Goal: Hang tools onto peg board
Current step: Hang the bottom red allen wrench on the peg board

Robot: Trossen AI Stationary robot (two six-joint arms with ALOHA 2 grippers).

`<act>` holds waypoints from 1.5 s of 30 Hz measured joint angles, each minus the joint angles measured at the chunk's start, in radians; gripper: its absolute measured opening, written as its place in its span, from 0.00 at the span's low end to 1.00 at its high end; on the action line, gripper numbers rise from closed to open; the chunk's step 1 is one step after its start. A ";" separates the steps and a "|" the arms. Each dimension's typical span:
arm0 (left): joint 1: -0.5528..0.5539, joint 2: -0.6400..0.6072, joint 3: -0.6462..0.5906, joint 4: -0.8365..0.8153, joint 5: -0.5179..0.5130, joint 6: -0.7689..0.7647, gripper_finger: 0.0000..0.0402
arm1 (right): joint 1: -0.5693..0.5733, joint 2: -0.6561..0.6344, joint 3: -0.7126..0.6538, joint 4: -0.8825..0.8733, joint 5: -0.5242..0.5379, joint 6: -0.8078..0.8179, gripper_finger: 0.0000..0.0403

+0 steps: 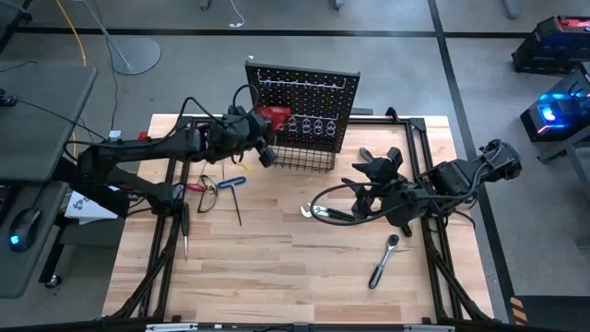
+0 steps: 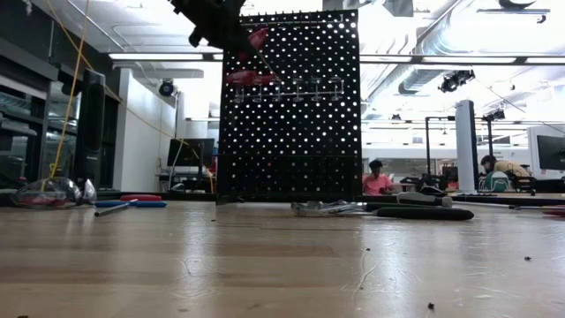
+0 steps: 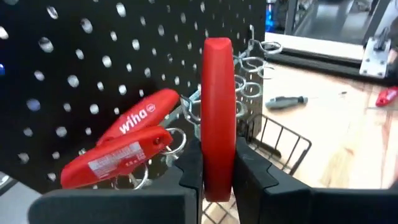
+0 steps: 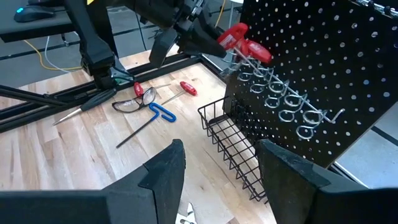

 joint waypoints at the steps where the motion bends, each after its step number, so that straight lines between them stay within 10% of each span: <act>1: -0.002 0.000 0.000 -0.002 0.000 -0.004 0.10 | 0.000 0.000 0.000 0.000 0.000 0.000 0.47; 38: 0.028 -0.002 0.185 -0.357 0.155 0.032 0.10 | 0.000 0.000 0.000 0.007 0.005 0.009 0.47; 45: 0.049 0.042 0.387 -0.516 0.218 0.040 0.10 | 0.000 0.000 0.000 0.008 0.007 0.024 0.47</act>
